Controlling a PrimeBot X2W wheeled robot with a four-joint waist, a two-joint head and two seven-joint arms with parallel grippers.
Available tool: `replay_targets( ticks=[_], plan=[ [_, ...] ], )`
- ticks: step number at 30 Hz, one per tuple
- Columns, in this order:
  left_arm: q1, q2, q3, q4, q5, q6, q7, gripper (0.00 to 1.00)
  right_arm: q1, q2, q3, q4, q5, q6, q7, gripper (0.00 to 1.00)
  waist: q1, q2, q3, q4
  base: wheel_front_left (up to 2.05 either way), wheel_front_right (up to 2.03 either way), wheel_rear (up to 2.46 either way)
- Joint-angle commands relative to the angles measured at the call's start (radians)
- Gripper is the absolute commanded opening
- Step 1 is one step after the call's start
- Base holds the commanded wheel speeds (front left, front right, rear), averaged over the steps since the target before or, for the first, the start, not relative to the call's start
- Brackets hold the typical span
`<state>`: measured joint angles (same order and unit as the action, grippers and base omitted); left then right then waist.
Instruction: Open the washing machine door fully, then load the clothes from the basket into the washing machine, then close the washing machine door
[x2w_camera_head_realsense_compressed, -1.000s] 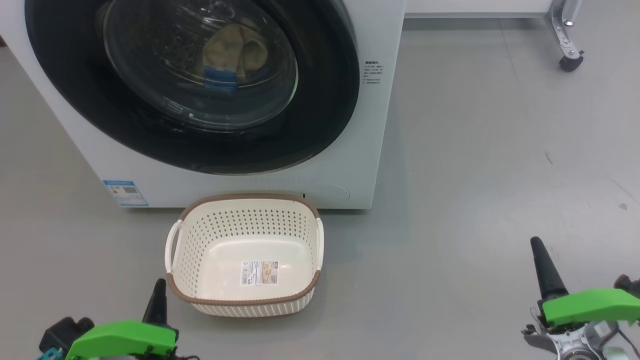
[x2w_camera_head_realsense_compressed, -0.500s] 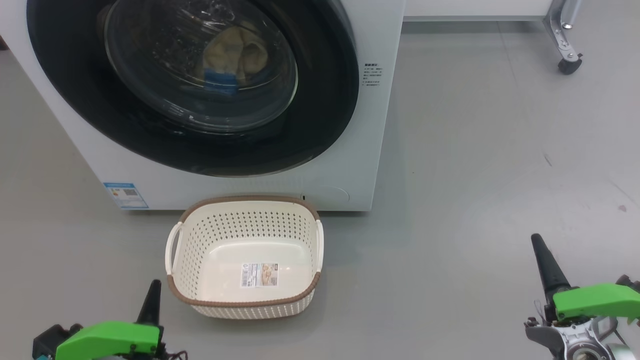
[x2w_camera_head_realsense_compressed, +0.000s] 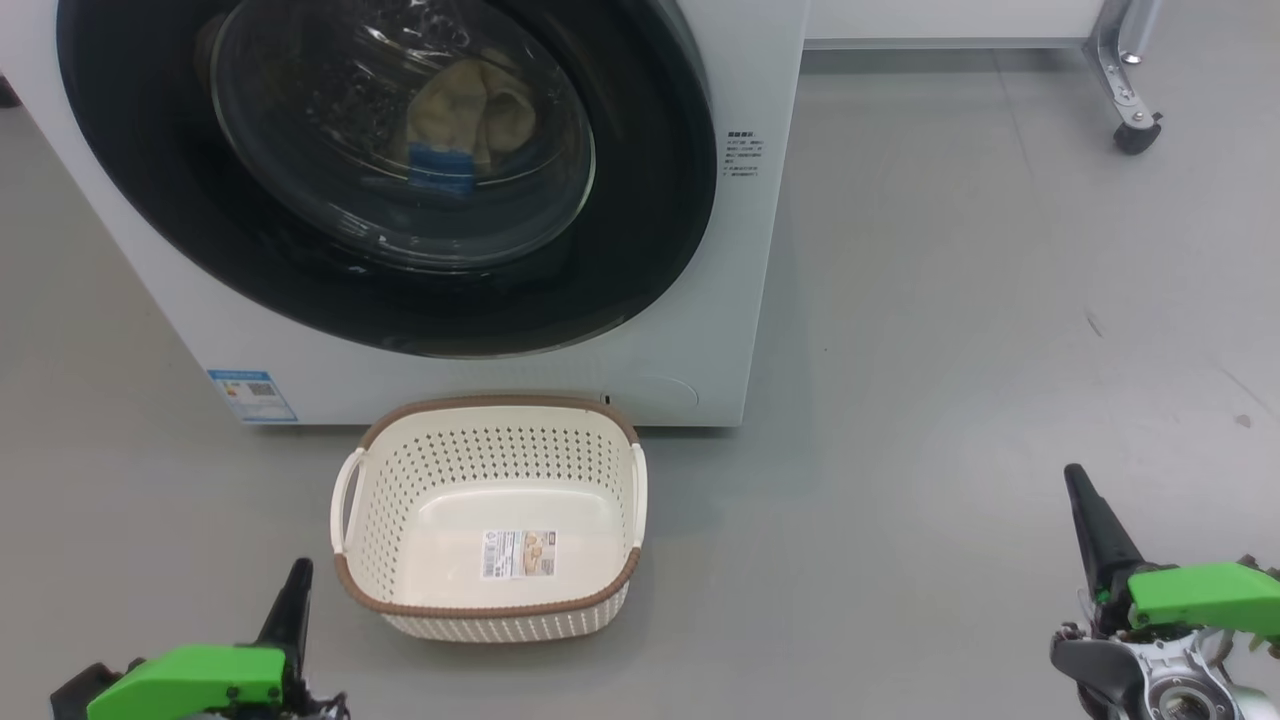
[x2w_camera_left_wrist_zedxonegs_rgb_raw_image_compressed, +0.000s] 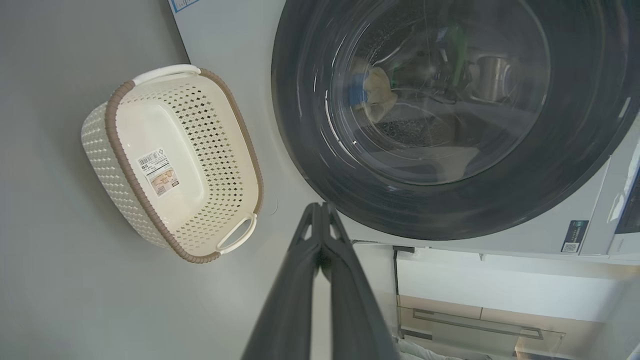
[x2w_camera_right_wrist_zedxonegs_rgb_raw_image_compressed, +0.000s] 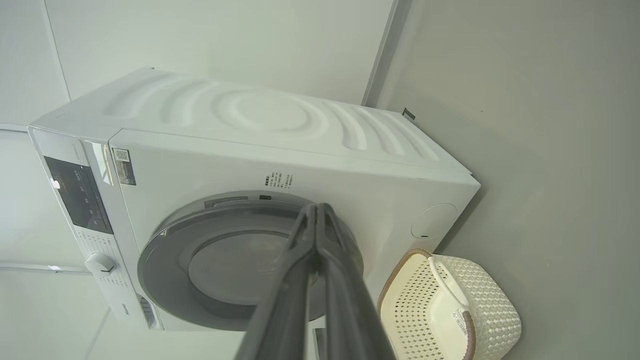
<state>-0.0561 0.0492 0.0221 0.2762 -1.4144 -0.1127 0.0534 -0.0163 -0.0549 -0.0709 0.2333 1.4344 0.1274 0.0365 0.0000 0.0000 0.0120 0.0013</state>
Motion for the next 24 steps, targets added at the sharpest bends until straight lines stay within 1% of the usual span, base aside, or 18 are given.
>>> replay_targets(
  ticks=[1, 17, 24],
  plan=[
    [-0.049, 0.008, 0.038, -0.031, -0.024, -0.008, 0.007, 0.0, -0.058, -0.024, 0.009, -0.027, 0.024, 0.003, 0.008, 0.0, 0.0, 0.0, 0.0, 0.0, 0.0, 0.0, 0.0],
    [-0.051, 0.006, 0.085, -0.031, -0.195, -0.018, 0.054, 0.0, -0.088, -0.023, -0.004, 0.008, 0.203, 0.003, 0.045, 0.0, 0.0, 0.0, -0.009, -0.001, 0.0, 0.0, 0.0],
    [-0.051, 0.005, 0.087, -0.031, -0.198, -0.018, 0.056, 0.0, -0.088, -0.021, -0.007, 0.009, 0.204, 0.003, 0.048, 0.0, 0.0, 0.0, -0.009, -0.001, 0.0, 0.0, 0.0]
  ],
)
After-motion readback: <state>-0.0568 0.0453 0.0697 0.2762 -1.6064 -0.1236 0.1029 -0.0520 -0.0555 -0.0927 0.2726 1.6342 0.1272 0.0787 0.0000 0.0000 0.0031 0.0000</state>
